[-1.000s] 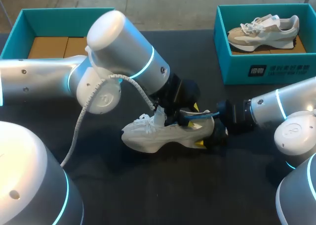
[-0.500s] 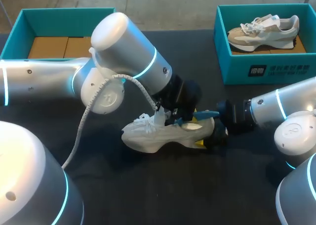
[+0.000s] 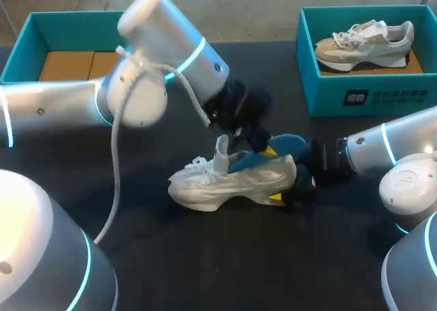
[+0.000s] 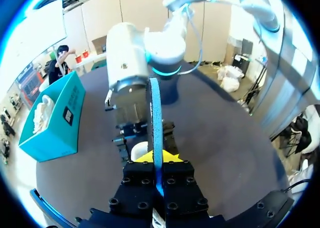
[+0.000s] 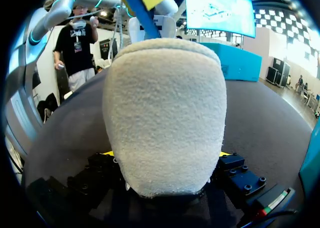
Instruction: Take the shoe out of the shoebox, open the shoe tongue, remove and reinsert the insole, then place the shoe into the shoebox
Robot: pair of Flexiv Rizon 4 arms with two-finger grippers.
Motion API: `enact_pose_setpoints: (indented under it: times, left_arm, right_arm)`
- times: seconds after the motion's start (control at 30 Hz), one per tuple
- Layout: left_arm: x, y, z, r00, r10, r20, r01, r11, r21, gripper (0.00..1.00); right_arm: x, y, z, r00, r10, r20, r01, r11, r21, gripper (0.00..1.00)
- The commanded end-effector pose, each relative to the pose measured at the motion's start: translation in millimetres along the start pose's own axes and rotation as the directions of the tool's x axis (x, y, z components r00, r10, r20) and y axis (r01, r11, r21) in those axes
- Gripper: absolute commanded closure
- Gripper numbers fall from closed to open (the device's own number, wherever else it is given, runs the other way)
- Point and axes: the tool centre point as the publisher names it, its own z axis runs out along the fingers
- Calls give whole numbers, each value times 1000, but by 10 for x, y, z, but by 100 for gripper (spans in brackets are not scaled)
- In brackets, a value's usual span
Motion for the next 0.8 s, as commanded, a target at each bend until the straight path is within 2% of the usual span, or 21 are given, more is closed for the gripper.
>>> enact_pose_setpoints:
  times: [0.03,0.37,0.8]
  left_arm:
    - [38,-111,-196,999,-2,-33,2,1000,7,100]
    - [128,-562,-441,999,5,-37,-6,1000,-5,100]
    - [134,-1118,-829,995,1,-102,7,997,82,100]
  right_arm:
    - [2,-40,39,1000,0,2,0,1000,2,100]
    - [2,-40,39,1000,0,2,0,1000,2,100]
    - [2,-40,39,1000,0,2,0,1000,2,100]
